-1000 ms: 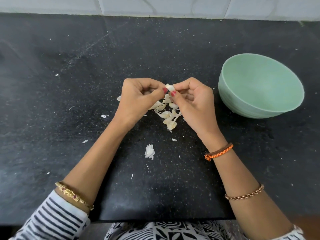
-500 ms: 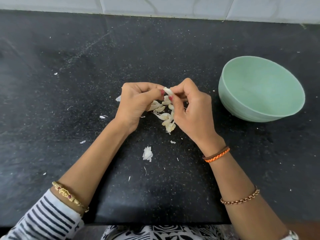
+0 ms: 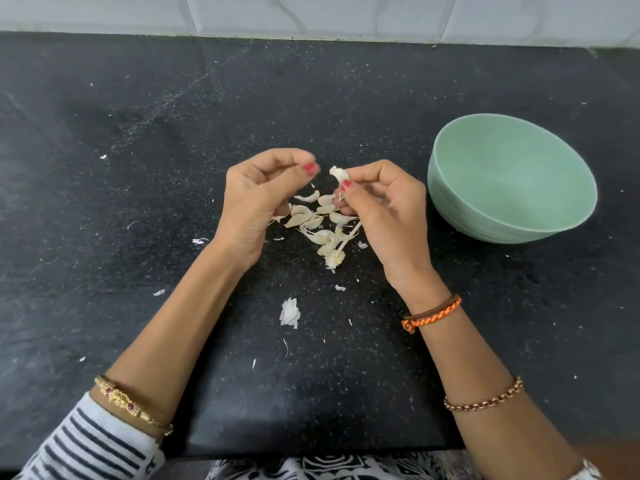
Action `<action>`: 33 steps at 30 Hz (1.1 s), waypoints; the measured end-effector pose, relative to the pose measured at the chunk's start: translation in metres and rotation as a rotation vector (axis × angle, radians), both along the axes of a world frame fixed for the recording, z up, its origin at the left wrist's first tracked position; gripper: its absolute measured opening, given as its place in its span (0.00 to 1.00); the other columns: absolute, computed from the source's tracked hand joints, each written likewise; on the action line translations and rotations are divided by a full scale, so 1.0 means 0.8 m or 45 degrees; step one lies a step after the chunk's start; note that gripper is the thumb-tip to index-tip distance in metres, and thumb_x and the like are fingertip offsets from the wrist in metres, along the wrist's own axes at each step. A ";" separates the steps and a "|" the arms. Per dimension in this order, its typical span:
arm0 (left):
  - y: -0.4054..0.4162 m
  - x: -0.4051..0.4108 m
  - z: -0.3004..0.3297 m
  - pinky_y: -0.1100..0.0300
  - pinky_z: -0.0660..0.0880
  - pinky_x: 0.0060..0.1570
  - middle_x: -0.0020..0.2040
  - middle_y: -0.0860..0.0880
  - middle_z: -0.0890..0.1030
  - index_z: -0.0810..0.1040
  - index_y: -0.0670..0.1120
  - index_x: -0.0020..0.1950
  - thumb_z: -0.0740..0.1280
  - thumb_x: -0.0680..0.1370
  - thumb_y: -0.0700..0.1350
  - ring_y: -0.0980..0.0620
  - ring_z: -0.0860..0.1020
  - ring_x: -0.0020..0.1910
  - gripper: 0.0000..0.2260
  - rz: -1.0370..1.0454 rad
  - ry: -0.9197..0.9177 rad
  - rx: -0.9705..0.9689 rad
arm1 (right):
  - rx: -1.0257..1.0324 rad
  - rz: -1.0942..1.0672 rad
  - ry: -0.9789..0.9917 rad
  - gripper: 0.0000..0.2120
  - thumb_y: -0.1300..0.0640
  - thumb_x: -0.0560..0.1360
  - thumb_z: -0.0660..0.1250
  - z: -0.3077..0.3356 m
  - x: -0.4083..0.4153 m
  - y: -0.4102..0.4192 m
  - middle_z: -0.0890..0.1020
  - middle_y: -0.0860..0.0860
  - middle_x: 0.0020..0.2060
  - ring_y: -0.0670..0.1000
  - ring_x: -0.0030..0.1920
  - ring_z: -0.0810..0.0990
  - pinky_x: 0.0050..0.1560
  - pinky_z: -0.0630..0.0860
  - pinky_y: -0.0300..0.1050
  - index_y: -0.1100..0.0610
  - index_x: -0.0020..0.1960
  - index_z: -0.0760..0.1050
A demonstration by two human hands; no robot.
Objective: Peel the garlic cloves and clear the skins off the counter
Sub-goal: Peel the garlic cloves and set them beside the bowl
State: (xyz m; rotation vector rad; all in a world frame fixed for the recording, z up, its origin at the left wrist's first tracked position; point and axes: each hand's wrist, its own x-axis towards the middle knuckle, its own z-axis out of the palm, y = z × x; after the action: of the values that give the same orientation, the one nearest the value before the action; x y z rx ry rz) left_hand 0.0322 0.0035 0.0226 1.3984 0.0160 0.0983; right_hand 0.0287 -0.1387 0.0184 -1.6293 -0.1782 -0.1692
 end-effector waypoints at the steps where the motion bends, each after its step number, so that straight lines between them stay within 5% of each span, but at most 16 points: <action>1: -0.003 -0.002 0.000 0.71 0.61 0.24 0.31 0.56 0.77 0.78 0.46 0.40 0.72 0.70 0.40 0.62 0.66 0.25 0.04 -0.046 -0.009 0.027 | -0.041 -0.008 0.001 0.06 0.67 0.74 0.67 -0.001 0.001 0.000 0.81 0.52 0.36 0.46 0.37 0.81 0.41 0.78 0.38 0.57 0.43 0.77; 9: -0.007 -0.003 0.001 0.71 0.61 0.24 0.27 0.58 0.73 0.72 0.46 0.40 0.62 0.78 0.35 0.62 0.65 0.25 0.09 -0.163 0.028 0.198 | -0.399 -0.043 -0.234 0.05 0.66 0.73 0.67 -0.010 0.001 0.000 0.79 0.43 0.36 0.46 0.40 0.81 0.41 0.77 0.35 0.57 0.44 0.76; 12: -0.007 -0.003 0.000 0.71 0.62 0.24 0.34 0.53 0.73 0.72 0.47 0.42 0.61 0.78 0.34 0.63 0.65 0.26 0.09 -0.197 0.063 0.190 | -0.469 -0.055 -0.291 0.01 0.65 0.73 0.67 -0.012 0.001 0.001 0.78 0.41 0.35 0.44 0.40 0.80 0.41 0.77 0.37 0.61 0.45 0.76; 16: -0.006 -0.002 -0.001 0.71 0.62 0.24 0.42 0.41 0.67 0.71 0.47 0.42 0.59 0.79 0.33 0.61 0.63 0.27 0.10 -0.266 0.098 0.224 | -0.662 -0.109 -0.494 0.02 0.64 0.73 0.66 -0.017 0.002 -0.001 0.81 0.49 0.35 0.47 0.36 0.79 0.37 0.76 0.48 0.63 0.44 0.76; 22: -0.017 -0.005 -0.005 0.71 0.60 0.22 0.35 0.49 0.71 0.69 0.46 0.43 0.55 0.81 0.36 0.61 0.62 0.25 0.10 -0.316 0.136 0.096 | -0.936 -0.355 -0.762 0.04 0.70 0.67 0.65 -0.022 0.009 0.000 0.76 0.53 0.26 0.53 0.27 0.73 0.30 0.66 0.45 0.63 0.36 0.73; 25: -0.018 -0.003 -0.011 0.71 0.62 0.24 0.37 0.47 0.70 0.73 0.48 0.45 0.59 0.80 0.37 0.61 0.65 0.26 0.08 -0.202 0.142 0.202 | -0.708 -0.323 -0.603 0.05 0.71 0.68 0.66 -0.023 0.009 -0.003 0.79 0.51 0.29 0.48 0.30 0.75 0.31 0.70 0.43 0.63 0.37 0.76; 29: -0.011 0.001 -0.022 0.68 0.65 0.31 0.35 0.54 0.74 0.76 0.53 0.45 0.65 0.76 0.42 0.58 0.66 0.30 0.05 -0.053 -0.211 0.684 | -0.449 -0.205 -0.360 0.03 0.67 0.72 0.68 -0.015 0.006 -0.005 0.78 0.41 0.33 0.42 0.37 0.80 0.37 0.75 0.33 0.62 0.44 0.77; 33: -0.009 -0.001 -0.021 0.77 0.63 0.34 0.35 0.61 0.72 0.81 0.43 0.47 0.65 0.75 0.38 0.67 0.70 0.31 0.05 0.048 -0.426 0.995 | -0.408 -0.070 -0.240 0.06 0.66 0.74 0.66 -0.013 0.005 -0.003 0.81 0.46 0.34 0.44 0.37 0.81 0.37 0.75 0.32 0.60 0.50 0.77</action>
State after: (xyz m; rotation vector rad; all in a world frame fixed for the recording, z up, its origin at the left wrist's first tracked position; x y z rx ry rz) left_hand 0.0316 -0.0036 0.0055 2.1442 -0.3032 0.4014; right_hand 0.0324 -0.1413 0.0081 -1.9382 -0.3181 -0.3513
